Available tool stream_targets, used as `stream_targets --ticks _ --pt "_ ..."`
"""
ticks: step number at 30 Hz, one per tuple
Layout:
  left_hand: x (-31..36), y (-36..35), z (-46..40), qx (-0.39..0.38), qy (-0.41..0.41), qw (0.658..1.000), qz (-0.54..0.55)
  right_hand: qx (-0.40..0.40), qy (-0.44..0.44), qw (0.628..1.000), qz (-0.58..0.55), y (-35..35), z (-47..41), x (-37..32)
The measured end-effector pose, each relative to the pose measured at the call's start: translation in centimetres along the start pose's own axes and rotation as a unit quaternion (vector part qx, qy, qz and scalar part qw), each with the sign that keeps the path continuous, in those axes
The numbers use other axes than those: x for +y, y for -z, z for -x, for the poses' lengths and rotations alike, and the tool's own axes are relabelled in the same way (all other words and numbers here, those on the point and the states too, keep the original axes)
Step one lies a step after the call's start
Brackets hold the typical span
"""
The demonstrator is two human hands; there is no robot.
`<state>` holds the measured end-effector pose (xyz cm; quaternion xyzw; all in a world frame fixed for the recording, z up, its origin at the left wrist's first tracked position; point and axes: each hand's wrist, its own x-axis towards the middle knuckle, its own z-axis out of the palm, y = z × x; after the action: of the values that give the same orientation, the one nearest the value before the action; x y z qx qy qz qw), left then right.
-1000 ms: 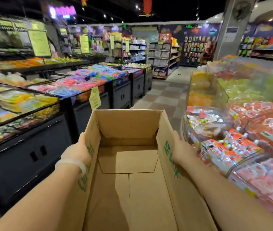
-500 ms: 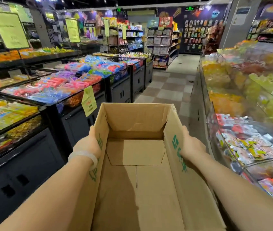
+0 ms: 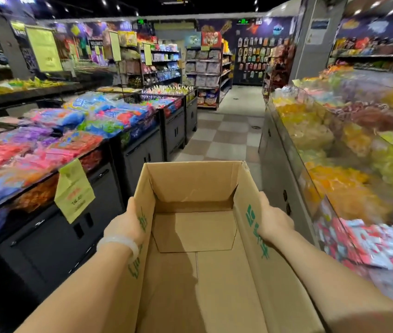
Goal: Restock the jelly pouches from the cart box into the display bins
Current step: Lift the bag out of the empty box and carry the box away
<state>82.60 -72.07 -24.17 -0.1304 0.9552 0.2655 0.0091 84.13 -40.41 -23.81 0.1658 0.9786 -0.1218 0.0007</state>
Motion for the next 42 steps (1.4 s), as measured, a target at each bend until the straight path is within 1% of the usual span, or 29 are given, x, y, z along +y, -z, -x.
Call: stream_targets --ticks 2,5,10,15,17,21,26,28,31,34,37,38,42 --pt "2.8 -0.1 -5.1 0.011 -0.011 1.0 -0.018 0.0 -0.005 1.0 0.017 1.0 -5.5 -1.1" --pt "6.5 -0.7 -12.4 0.005 -0.034 0.998 -0.059 0.006 -0.008 1.0 0.02 1.4 -13.5 -2.4" --pt "12.9 -3.0 -25.3 0.004 -0.056 0.993 -0.103 0.005 -0.019 1.0 0.008 0.1 -27.8 -3.6" --pt "20.0 -6.5 -40.7 -0.019 -0.085 0.992 -0.087 0.002 -0.011 1.0 -0.015 -0.1 -43.0 -4.8" --pt "23.5 -7.7 -46.9 -0.014 -0.102 0.991 -0.087 -0.002 -0.024 1.0 -0.014 1.3 -49.0 -5.3" --pt "30.7 -9.8 -58.0 -0.017 -0.131 0.987 -0.095 0.022 -0.055 0.998 -0.014 3.5 -59.9 -5.7" --pt "39.1 -14.7 -71.5 -0.011 -0.157 0.985 -0.072 0.031 -0.09 0.995 0.001 3.4 -75.1 -4.3" --pt "42.3 -17.3 -76.8 -0.015 -0.158 0.986 -0.043 0.031 -0.098 0.995 0.008 3.0 -81.8 -3.7" --pt "46.6 -20.5 -83.9 -0.029 -0.135 0.99 0.008 0.03 -0.084 0.996 0.021 3.2 -91.4 -3.4" --pt "51.4 -22.1 -91.6 -0.016 -0.128 0.992 -0.011 0.035 -0.066 0.997 0.029 4.4 -101.5 -4.2" --pt "55.7 -22.2 -99.0 -0.032 -0.093 0.995 0.021 0.034 -0.051 0.998 0.028 5.4 -111.8 -5.4" --pt "57.0 -22.2 -101.6 -0.032 -0.1 0.994 0.03 0.04 -0.047 0.998 0.023 5.4 -115.1 -5.8" --pt "62.0 -23.4 -112.4 -0.014 -0.138 0.99 -0.001 0.048 -0.036 0.998 0.014 4.4 -127.8 -7.1"
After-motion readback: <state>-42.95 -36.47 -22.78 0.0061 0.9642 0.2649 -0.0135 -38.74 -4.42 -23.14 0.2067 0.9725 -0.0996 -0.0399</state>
